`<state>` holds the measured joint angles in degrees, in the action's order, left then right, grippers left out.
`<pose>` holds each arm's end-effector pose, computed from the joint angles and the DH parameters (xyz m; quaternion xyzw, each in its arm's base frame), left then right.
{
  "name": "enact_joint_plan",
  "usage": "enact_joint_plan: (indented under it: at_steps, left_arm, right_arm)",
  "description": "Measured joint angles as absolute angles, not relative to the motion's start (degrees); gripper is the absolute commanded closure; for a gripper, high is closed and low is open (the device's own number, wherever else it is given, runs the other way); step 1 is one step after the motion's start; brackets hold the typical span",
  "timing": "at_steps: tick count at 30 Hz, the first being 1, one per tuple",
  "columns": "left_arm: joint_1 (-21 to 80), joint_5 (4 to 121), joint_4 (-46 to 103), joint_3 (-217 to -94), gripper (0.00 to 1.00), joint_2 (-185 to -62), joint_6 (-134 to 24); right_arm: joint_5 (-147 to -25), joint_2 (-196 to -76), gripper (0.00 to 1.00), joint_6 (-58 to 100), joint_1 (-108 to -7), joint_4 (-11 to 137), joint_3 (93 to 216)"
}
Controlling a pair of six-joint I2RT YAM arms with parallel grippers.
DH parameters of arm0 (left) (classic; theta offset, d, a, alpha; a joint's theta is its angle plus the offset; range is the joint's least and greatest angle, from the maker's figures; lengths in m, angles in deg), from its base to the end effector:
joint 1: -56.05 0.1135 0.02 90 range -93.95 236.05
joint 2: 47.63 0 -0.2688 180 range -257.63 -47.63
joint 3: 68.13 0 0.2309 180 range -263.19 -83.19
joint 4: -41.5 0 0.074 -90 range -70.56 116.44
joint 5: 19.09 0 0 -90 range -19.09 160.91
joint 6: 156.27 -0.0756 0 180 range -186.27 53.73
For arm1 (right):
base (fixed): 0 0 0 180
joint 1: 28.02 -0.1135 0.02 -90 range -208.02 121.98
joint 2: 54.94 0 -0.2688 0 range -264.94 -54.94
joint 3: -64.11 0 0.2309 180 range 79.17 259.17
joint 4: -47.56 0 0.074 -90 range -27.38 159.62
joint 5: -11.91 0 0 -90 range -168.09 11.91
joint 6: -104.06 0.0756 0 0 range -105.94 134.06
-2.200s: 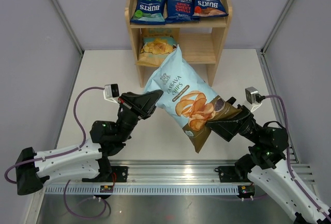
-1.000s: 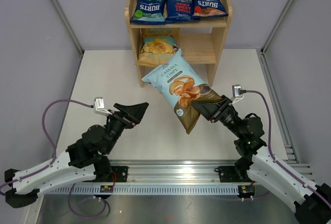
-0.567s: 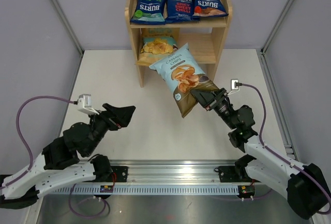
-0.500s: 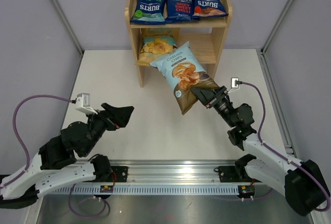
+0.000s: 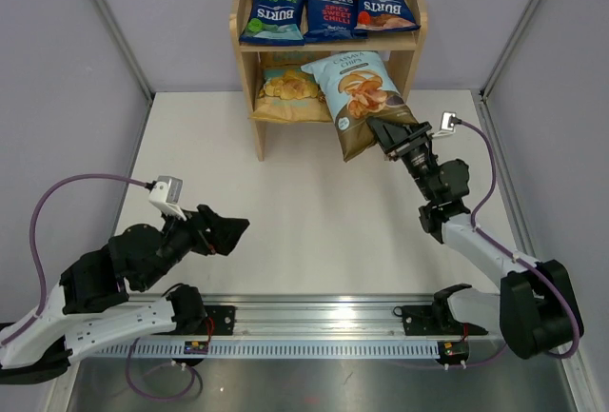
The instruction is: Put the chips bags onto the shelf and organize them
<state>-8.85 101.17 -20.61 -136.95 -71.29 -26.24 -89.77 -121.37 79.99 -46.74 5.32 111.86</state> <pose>0.0641 -0.0471 0.3445 0.0153 0.7910 -0.3278 0.5164 0.2479 0.1002 0.3451 0.1402 0.5335 0.6016 0.5778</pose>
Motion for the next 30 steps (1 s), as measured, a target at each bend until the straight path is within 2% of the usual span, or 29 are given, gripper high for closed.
enact_joint_plan:
  at_steps: [9, 16, 30]
  left_arm:
    - [-8.85, 97.56, -23.91, -138.08, 0.01, -69.2, -30.9]
    - [-8.85, 97.56, -24.37, -138.76, 0.01, -68.08, -38.17]
    - [-8.85, 98.46, -19.93, -131.33, 0.01, -55.27, -42.26]
  right_arm:
    - [-89.01, -130.33, 0.8, 81.02, -45.58, 4.14, 116.56]
    - [-83.98, -135.73, 0.81, 80.67, -45.52, -0.78, 118.79]
    - [-75.19, -151.1, 0.84, 77.19, -45.91, -6.9, 130.2]
